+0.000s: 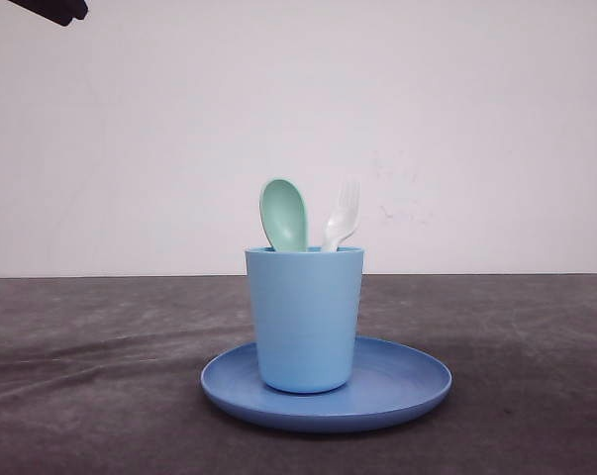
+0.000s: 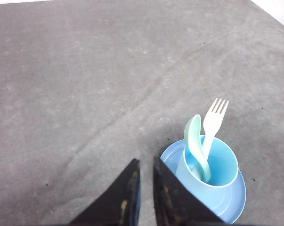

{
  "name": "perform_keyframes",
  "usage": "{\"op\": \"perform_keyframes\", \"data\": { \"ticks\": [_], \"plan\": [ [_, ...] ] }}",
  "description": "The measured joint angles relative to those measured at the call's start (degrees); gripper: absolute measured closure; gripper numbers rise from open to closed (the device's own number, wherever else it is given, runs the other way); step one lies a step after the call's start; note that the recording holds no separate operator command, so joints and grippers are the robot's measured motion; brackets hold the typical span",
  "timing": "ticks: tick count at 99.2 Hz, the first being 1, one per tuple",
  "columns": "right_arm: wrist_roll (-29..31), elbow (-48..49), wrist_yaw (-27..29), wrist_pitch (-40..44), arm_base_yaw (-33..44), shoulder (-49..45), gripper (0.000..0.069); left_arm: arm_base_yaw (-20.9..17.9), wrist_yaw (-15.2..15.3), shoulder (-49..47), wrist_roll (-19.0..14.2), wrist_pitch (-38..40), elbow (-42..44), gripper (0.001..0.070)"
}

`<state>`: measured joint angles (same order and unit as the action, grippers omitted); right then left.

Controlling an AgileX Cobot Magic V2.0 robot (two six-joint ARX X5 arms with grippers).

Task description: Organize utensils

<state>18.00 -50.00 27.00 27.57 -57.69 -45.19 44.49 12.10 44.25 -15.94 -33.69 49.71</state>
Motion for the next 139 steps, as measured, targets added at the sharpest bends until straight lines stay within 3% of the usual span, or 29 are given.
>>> {"op": "perform_keyframes", "data": {
  "ticks": [69, 85, 92, 111, 139],
  "plan": [
    [-0.02, 0.00, 0.00, -0.90, 0.00, 0.00, 0.0685, 0.00, 0.04, -0.02, 0.11, -0.37, 0.00, 0.0685],
    [-0.02, 0.00, 0.00, -0.90, 0.00, 0.00, 0.0685, -0.70, 2.75, -0.39, 4.52, -0.26, -0.02, 0.0685],
    [0.00, 0.00, 0.00, -0.90, 0.00, 0.00, 0.0685, -2.67, 4.33, -1.16, 6.86, 0.61, 0.00, 0.0685],
    [0.00, 0.00, 0.00, -0.92, 0.00, 0.00, 0.0685, -11.52, 4.48, -3.89, 10.01, 3.15, -1.29, 0.0685],
    [-0.02, 0.00, 0.00, -0.92, 0.00, 0.00, 0.0685, -26.99, 4.46, -14.25, 11.87, 11.78, -15.17, 0.0685]
  ]
}}
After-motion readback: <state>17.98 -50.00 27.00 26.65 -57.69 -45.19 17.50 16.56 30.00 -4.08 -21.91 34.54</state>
